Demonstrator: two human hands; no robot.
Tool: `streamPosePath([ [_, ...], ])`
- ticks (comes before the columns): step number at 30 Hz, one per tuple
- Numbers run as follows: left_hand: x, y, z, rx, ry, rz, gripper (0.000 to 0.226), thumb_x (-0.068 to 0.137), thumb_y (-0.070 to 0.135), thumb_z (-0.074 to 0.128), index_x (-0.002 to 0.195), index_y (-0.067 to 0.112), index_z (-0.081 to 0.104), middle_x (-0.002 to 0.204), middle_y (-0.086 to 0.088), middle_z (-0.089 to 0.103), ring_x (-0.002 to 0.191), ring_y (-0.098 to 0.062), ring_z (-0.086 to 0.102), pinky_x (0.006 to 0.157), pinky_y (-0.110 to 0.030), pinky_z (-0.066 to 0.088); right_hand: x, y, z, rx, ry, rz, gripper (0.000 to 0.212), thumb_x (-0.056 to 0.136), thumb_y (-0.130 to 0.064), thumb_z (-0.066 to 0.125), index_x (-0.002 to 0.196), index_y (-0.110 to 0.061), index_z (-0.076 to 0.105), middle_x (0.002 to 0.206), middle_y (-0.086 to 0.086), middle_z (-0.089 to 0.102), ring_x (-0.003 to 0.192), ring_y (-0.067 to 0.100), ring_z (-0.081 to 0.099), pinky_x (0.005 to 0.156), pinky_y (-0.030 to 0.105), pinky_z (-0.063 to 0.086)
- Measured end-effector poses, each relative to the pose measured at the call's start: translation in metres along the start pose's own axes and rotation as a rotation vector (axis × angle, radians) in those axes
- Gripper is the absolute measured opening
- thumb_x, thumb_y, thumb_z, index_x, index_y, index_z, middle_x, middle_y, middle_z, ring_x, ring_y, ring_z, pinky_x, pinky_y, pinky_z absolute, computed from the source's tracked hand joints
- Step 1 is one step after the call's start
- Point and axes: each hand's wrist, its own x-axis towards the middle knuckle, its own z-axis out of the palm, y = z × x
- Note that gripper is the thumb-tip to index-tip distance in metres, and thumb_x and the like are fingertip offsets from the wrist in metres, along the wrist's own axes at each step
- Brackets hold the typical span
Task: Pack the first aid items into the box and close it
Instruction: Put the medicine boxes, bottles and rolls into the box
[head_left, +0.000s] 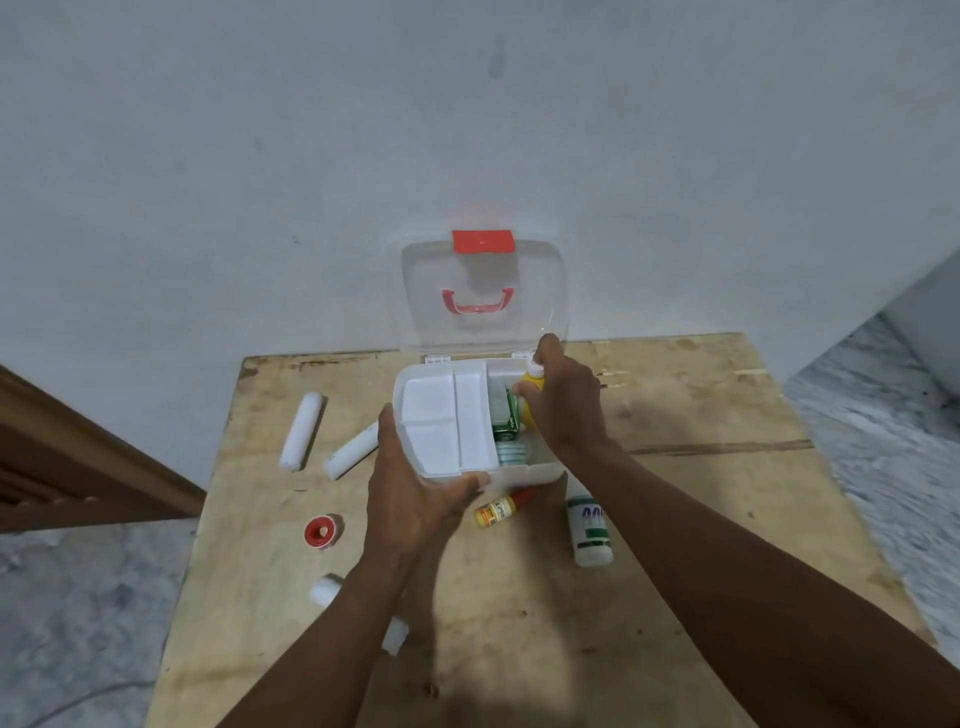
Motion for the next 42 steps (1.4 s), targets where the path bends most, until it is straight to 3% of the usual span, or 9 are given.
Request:
streamPosePath([
  [6, -0.001, 0.001, 0.0, 0.0, 0.005, -0.011, 0.091, 0.057, 0.035, 0.091, 0.131, 0.033, 0.037, 0.118, 0.023, 0.056, 0.112, 0.001, 0.056, 0.074, -0.013, 0.053, 0.001, -0.004, 0.003, 0.019, 0.015, 0.064, 0.044, 0.079, -0.013, 0.082, 0.105, -0.004, 0.049, 0.08, 0.014, 0.068, 0.07, 0.035, 0.065, 0.064, 0.032, 0.048],
  [13, -0.001, 0.001, 0.0, 0.035, 0.009, -0.024, 0.092, 0.055, 0.035, 0.091, 0.128, 0.036, 0.035, 0.115, 0.024, 0.055, 0.109, 0.002, 0.055, 0.077, -0.022, 0.054, -0.006, -0.006, -0.002, 0.019, 0.0, 0.098, 0.04, 0.08, -0.014, 0.08, 0.105, -0.007, 0.05, 0.087, 0.012, 0.071, 0.079, 0.035, 0.069, 0.069, 0.029, 0.046],
  [20, -0.003, 0.003, 0.0, 0.017, -0.001, -0.013, 0.091, 0.059, 0.03, 0.092, 0.128, 0.039, 0.033, 0.113, 0.028, 0.053, 0.108, 0.014, 0.051, 0.071, -0.005, 0.047, -0.01, -0.004, -0.005, -0.015, -0.007, 0.095, 0.038, 0.08, -0.01, 0.078, 0.109, -0.005, 0.053, 0.089, 0.016, 0.07, 0.083, 0.039, 0.065, 0.073, 0.038, 0.049],
  [24, -0.006, 0.004, 0.001, 0.006, -0.007, 0.009, 0.089, 0.059, 0.026, 0.091, 0.127, 0.033, 0.035, 0.111, 0.026, 0.052, 0.105, 0.019, 0.05, 0.071, 0.001, 0.045, -0.016, 0.0, -0.015, 0.024, 0.002, 0.087, 0.042, 0.078, -0.01, 0.079, 0.112, -0.004, 0.056, 0.092, 0.016, 0.07, 0.088, 0.037, 0.065, 0.071, 0.032, 0.043],
  [27, -0.006, 0.003, 0.001, 0.008, -0.012, 0.006, 0.088, 0.059, 0.023, 0.091, 0.127, 0.033, 0.036, 0.11, 0.026, 0.053, 0.104, 0.018, 0.05, 0.069, -0.001, 0.046, -0.024, 0.005, -0.027, 0.033, 0.04, 0.071, 0.041, 0.079, -0.013, 0.08, 0.112, -0.003, 0.058, 0.095, 0.015, 0.07, 0.089, 0.033, 0.065, 0.071, 0.026, 0.035],
  [32, -0.009, 0.004, 0.003, 0.015, -0.009, 0.002, 0.087, 0.061, 0.016, 0.091, 0.128, 0.027, 0.038, 0.108, 0.025, 0.053, 0.098, 0.021, 0.051, 0.065, -0.001, 0.044, -0.05, 0.027, -0.049, 0.035, 0.21, 0.17, 0.026, 0.085, -0.012, 0.072, 0.107, -0.003, 0.061, 0.092, 0.014, 0.069, 0.084, 0.033, 0.067, 0.072, 0.032, 0.047],
  [34, -0.008, 0.001, 0.003, 0.03, -0.014, 0.002, 0.09, 0.061, 0.021, 0.092, 0.131, 0.027, 0.037, 0.11, 0.027, 0.052, 0.099, 0.02, 0.051, 0.067, -0.004, 0.043, -0.066, 0.038, -0.057, 0.017, 0.146, 0.287, 0.025, 0.088, -0.014, 0.069, 0.11, -0.006, 0.06, 0.094, 0.013, 0.071, 0.088, 0.032, 0.068, 0.078, 0.037, 0.052],
  [38, -0.004, -0.004, 0.002, 0.057, -0.027, 0.004, 0.091, 0.061, 0.026, 0.092, 0.132, 0.025, 0.035, 0.111, 0.032, 0.048, 0.101, 0.025, 0.047, 0.074, -0.008, 0.041, -0.091, 0.061, -0.055, -0.001, -0.227, 0.483, 0.042, 0.087, -0.03, 0.069, 0.124, -0.015, 0.055, 0.107, 0.012, 0.07, 0.102, 0.03, 0.065, 0.089, 0.04, 0.052],
  [42, -0.001, -0.008, 0.002, 0.063, -0.035, 0.017, 0.094, 0.059, 0.034, 0.09, 0.134, 0.023, 0.034, 0.112, 0.034, 0.046, 0.103, 0.025, 0.046, 0.078, -0.01, 0.042, -0.093, 0.068, -0.045, 0.028, -0.48, 0.487, 0.069, 0.082, -0.044, 0.074, 0.14, -0.021, 0.045, 0.126, 0.01, 0.063, 0.114, 0.027, 0.06, 0.092, 0.035, 0.047],
])
